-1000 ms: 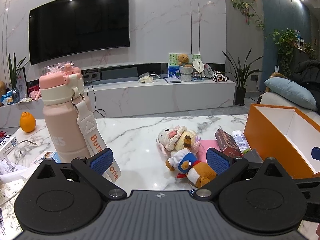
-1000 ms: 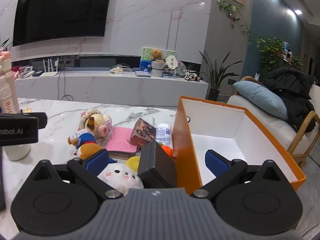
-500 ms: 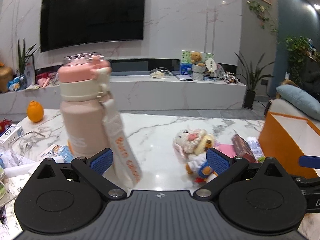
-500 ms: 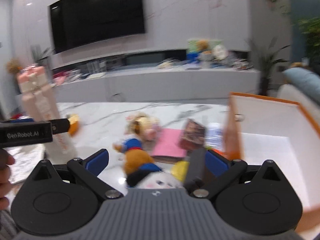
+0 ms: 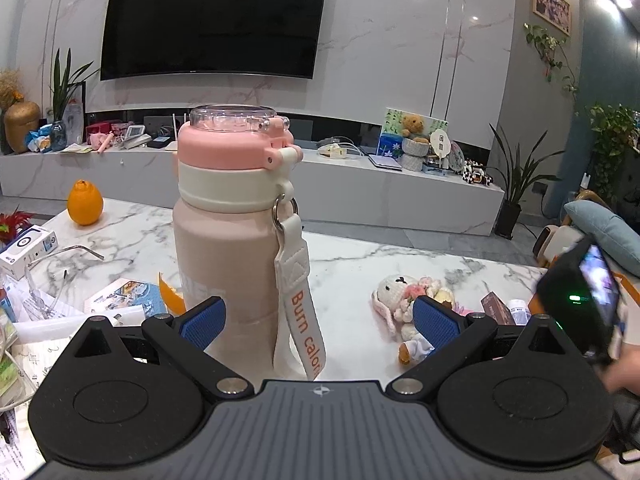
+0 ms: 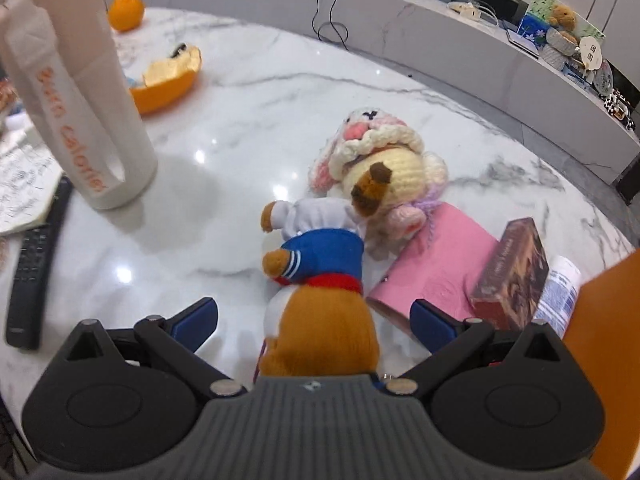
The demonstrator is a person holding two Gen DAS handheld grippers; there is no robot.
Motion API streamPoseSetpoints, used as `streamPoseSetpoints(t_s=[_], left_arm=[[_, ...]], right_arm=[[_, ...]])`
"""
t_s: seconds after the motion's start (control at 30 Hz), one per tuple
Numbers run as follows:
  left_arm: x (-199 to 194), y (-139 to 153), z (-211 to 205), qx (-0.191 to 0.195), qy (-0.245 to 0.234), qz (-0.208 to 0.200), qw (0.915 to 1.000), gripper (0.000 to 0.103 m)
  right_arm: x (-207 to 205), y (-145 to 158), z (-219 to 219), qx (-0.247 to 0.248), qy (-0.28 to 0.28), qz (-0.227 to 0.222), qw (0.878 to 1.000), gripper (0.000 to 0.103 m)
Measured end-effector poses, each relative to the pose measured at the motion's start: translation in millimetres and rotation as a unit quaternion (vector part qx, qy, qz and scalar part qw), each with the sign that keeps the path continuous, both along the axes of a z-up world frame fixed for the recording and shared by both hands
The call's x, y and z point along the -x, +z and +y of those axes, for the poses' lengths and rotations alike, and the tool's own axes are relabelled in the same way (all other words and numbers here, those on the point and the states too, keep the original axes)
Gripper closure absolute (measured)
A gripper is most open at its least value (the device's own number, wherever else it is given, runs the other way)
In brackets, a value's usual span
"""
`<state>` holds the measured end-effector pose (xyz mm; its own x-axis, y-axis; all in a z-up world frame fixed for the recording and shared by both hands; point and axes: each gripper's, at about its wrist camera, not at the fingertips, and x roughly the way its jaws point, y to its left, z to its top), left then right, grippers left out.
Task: Organize objects
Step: 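Grasp the plush duck in blue sailor outfit with the right gripper, then carry the duck to the box with right gripper while left grasps the bunny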
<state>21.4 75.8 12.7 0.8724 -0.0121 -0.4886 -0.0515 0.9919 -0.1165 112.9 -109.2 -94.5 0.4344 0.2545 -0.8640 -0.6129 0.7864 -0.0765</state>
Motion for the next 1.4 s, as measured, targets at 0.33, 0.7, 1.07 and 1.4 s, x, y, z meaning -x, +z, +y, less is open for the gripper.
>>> streamPoseSetpoints(t_s=[0.33, 0.7, 1.07, 1.4], left_arm=[[4, 3, -4, -0.012, -0.015, -0.016, 0.9997, 0.000], [2, 1, -11, -0.034, -0.023, -0.018, 0.9990, 0.000], [1, 2, -5, -0.006, -0.017, -0.017, 0.9997, 0.000], [-1, -7, -12, 0.008, -0.033, 0.005, 0.9994, 0.000]], right_arm=[[-10, -12, 3, 0.043, -0.004, -0.016, 0.999, 0.038], [-7, -1, -2, -0.020, -0.044, -0.027, 0.998, 0.057], [47, 72, -57, -0.221, -0.125, -0.083, 0.964, 0.057], [120, 94, -138, -0.386, -0.206, -0.089, 0.895, 0.056]])
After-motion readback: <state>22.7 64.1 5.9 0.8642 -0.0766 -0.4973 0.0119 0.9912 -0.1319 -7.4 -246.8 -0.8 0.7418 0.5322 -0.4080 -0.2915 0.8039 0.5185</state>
